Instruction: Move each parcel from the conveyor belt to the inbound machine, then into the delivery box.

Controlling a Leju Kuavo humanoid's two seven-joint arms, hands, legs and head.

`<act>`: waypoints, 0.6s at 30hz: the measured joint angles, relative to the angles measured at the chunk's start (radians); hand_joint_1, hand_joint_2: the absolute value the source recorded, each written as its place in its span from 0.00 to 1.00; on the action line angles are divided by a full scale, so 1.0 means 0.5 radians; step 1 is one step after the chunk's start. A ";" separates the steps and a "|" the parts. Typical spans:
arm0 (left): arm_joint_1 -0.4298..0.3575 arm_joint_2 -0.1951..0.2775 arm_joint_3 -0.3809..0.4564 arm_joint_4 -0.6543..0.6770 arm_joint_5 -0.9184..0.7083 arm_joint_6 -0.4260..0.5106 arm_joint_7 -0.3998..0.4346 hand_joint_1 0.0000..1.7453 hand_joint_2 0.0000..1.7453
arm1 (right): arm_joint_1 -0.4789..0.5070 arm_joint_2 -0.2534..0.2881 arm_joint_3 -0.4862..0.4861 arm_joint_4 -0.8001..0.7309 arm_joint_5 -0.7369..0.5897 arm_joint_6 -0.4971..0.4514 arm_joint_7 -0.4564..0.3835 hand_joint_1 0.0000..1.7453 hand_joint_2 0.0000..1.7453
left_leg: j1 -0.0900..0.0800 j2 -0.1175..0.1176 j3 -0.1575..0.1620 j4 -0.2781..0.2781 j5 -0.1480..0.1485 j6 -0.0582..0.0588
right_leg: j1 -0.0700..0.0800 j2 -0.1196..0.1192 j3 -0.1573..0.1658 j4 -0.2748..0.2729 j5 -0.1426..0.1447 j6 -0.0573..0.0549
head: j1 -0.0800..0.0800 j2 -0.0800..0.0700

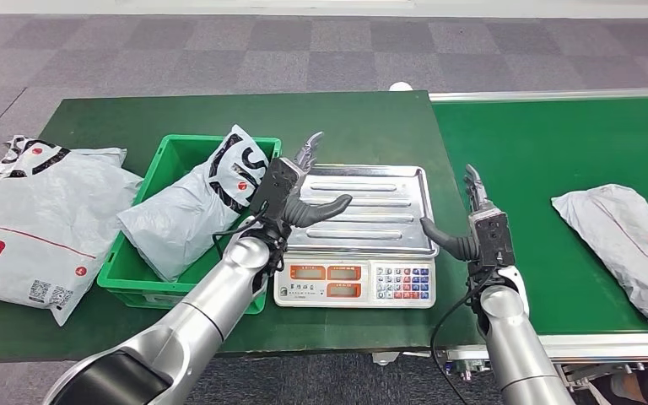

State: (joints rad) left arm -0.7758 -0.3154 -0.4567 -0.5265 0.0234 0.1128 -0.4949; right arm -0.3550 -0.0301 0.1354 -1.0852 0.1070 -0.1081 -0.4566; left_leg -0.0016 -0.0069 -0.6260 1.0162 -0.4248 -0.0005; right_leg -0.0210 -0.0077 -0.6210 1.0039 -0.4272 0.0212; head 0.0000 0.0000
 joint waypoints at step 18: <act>0.007 -0.038 0.000 0.028 -0.011 -0.068 0.037 0.00 1.00 | -0.216 -0.085 -0.049 0.304 0.226 -0.333 -0.056 0.00 1.00 | 0.000 0.000 0.001 0.000 0.000 0.000 | 0.000 0.000 0.000 0.000 0.000 0.000 | 0.000 0.000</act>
State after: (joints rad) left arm -0.7723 -0.3346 -0.4567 -0.5126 0.0176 0.0790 -0.4766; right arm -0.4630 -0.0727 0.1108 -0.9332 0.2198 -0.2747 -0.4846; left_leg -0.0018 -0.0070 -0.6256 1.0164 -0.4246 -0.0003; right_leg -0.0212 -0.0078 -0.6212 1.0038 -0.4270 0.0213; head 0.0000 0.0000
